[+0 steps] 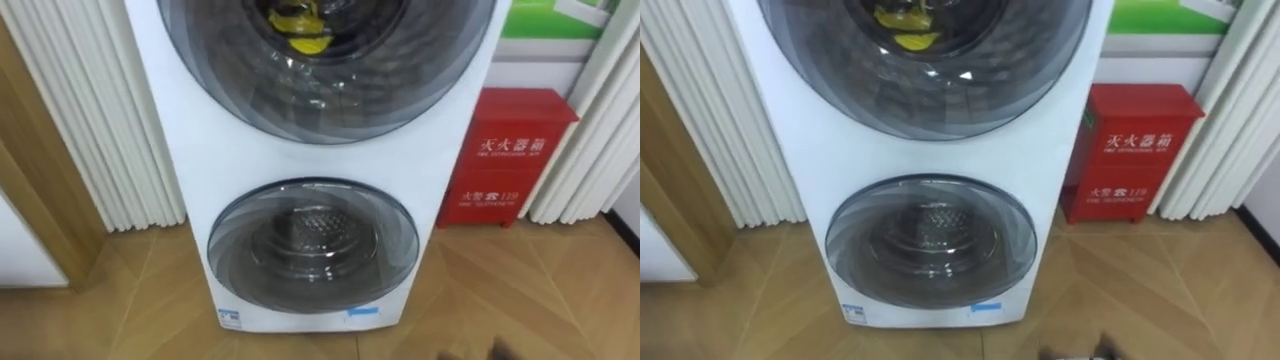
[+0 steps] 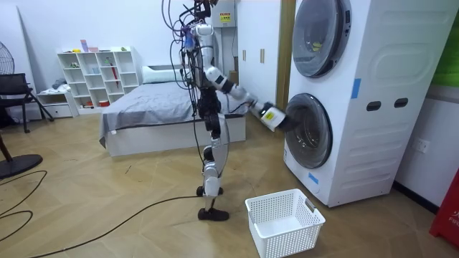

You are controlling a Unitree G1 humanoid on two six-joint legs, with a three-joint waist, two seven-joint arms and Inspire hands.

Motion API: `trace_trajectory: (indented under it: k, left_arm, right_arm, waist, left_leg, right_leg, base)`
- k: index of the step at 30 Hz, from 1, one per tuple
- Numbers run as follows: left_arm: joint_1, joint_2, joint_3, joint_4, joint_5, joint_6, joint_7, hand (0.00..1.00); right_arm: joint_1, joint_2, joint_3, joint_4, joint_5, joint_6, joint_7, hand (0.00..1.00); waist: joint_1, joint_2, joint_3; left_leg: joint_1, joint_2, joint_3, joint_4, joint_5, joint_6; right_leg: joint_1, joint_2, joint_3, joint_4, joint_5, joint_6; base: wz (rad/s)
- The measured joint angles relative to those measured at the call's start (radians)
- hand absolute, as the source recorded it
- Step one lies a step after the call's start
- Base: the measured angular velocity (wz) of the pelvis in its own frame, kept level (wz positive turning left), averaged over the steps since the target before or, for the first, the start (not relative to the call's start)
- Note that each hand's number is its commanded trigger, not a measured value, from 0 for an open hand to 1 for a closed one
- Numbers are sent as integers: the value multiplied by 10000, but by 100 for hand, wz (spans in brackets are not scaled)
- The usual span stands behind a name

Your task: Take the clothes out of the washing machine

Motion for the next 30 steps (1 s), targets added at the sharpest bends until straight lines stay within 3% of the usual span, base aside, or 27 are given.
trace_trajectory:
  k: [2, 7, 9, 13, 16, 22, 28, 30]
  left_arm:
    - [-3, 47, 4, 4, 91, 76, 0, 0]
    - [32, 76, -1, -121, 499, 488, 4, 0]
    - [-26, 109, 3, -168, 785, 698, 15, 0]
    - [-52, 186, 80, -165, 1009, 923, 20, 0]
    - [80, 261, 258, -190, 1197, 1019, 24, 0]
    - [231, 356, 415, -201, 1616, 1103, -49, 0]
    - [284, 371, 465, -315, 2034, 1299, -361, 0]
    - [262, 376, 459, -340, 2152, 1329, -386, 0]
  right_arm:
    - [-326, -113, -295, -377, -56, -90, -398, 0]
    - [-1166, -513, -355, -390, 108, -140, -1366, 0]
    - [-1412, -563, -348, -484, 0, -92, -1613, 0]
    - [-1974, -727, -340, -689, 295, 42, -1830, 0]
    - [-2495, -1078, -320, -725, 828, 43, -2031, 0]
    - [-3487, -1599, -360, -673, 1136, 29, -2108, 0]
    - [-4456, -1642, -345, -189, 1204, 44, -1880, 0]
    - [-4776, -1817, -241, -140, 1225, 51, -1753, 0]
  waist:
    - [-10, -77, -2]
    - [101, -234, -100]
    - [290, -266, -121]
    - [353, -250, -110]
    - [510, -271, -104]
    - [555, -487, 16]
    - [608, -501, -4]
    - [637, -503, -14]
  left_leg:
    - [-73, 9, 13, 21, 0, 0]
    - [-168, 28, 203, 116, 1, 2]
    - [-178, 33, 234, 114, 1, 2]
    - [-198, 32, 187, 101, 1, 2]
    - [-181, 26, 168, 117, 2, 2]
    - [-213, -2, -243, 288, 1, 1]
    - [-424, -39, -395, 392, -1, -2]
    - [-579, -40, -408, 485, 0, -3]
  right_leg:
    - [-1, -7, -158, 2, 0, 0]
    - [-34, -28, -118, 8, -1, 1]
    - [-45, -32, -99, 15, -2, 1]
    - [-45, -37, -96, 10, -4, 0]
    - [21, -38, -125, 9, -5, 1]
    - [244, -45, -425, -5, -5, 1]
    - [159, -48, -531, 4, -5, 1]
    - [67, -50, -670, 9, -4, 1]
  base:
    - [21]
    - [9]
    - [0]
    - [4]
    - [7]
    - [23]
    - [10]
    - [5]
